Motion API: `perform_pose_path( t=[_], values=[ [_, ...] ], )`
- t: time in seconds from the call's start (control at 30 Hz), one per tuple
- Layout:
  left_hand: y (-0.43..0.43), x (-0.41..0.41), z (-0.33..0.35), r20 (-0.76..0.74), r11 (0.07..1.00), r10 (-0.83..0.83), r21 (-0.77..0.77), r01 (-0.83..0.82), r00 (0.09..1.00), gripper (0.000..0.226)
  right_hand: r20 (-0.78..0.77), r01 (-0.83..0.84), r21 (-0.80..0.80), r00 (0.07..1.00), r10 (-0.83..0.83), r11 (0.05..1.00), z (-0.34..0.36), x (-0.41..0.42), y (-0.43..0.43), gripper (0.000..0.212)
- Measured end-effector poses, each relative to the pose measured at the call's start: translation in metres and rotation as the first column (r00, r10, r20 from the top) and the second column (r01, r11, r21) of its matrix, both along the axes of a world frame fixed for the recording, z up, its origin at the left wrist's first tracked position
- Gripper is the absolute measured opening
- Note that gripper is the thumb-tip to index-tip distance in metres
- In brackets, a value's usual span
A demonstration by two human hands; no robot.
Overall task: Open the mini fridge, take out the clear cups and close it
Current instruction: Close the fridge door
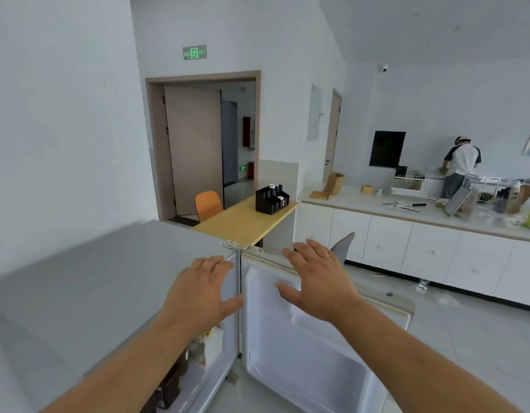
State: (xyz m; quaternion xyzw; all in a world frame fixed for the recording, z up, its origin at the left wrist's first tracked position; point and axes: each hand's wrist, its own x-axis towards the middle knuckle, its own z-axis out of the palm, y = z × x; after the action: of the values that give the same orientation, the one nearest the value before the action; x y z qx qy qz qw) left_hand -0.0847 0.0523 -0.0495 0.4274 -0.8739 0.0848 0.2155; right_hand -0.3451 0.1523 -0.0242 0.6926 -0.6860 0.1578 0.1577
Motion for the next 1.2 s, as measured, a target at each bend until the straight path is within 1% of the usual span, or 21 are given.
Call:
perform_pose_path(
  t=[0.1,0.23,0.37,0.5,0.57,0.63,0.73,0.83,0.93,1.07,1.2],
  values=[
    [-0.013,0.003,0.007,0.047,1.0,0.016,-0.02,-0.015,0.999,0.086,0.016,0.054,0.025,0.998,-0.054,0.998,0.008,-0.018,-0.005,0.078],
    [-0.031,0.016,0.014,0.104,0.999,0.047,0.005,-0.047,0.993,0.085,0.022,0.126,0.101,0.991,-0.129,0.987,0.004,-0.04,-0.009,0.082],
    [-0.048,0.04,0.008,0.152,0.997,0.061,0.037,-0.067,0.987,0.084,0.01,0.162,0.138,0.986,-0.165,0.977,-0.007,-0.055,-0.007,0.081],
    [-0.056,0.064,-0.006,0.144,0.994,0.075,0.069,-0.086,0.987,0.08,0.008,0.22,0.257,0.973,-0.23,0.941,-0.02,-0.065,-0.003,0.084],
    [-0.058,0.07,-0.013,0.131,0.993,0.069,0.089,-0.081,0.989,0.073,0.012,0.245,0.316,0.965,-0.262,0.917,-0.026,-0.07,-0.001,0.083],
    [-0.06,0.073,-0.018,0.09,0.992,0.057,0.105,-0.067,0.994,0.062,0.025,0.254,0.348,0.96,-0.28,0.903,-0.032,-0.073,0.002,0.077],
    [-0.061,0.075,-0.022,-0.007,0.989,0.055,0.135,-0.054,0.998,0.045,0.037,0.255,0.311,0.959,-0.28,0.915,-0.04,-0.076,0.007,0.058],
    [-0.067,0.076,-0.027,-0.061,0.99,0.066,0.129,-0.058,0.996,0.029,0.084,0.236,0.24,0.961,-0.263,0.942,-0.048,-0.076,0.009,0.04],
    [-0.072,0.076,-0.032,-0.07,0.992,0.069,0.108,-0.061,0.995,0.022,0.112,0.215,0.209,0.964,-0.242,0.954,-0.052,-0.071,0.012,0.035],
    [-0.074,0.076,-0.032,-0.092,0.992,0.079,0.11,-0.068,0.993,0.02,0.141,0.224,0.185,0.958,-0.251,0.957,-0.052,-0.058,0.016,0.032],
    [-0.073,0.074,-0.03,-0.099,0.99,0.083,0.122,-0.071,0.992,0.019,0.162,0.244,0.196,0.947,-0.277,0.95,-0.048,-0.039,0.02,0.027]
  ],
)
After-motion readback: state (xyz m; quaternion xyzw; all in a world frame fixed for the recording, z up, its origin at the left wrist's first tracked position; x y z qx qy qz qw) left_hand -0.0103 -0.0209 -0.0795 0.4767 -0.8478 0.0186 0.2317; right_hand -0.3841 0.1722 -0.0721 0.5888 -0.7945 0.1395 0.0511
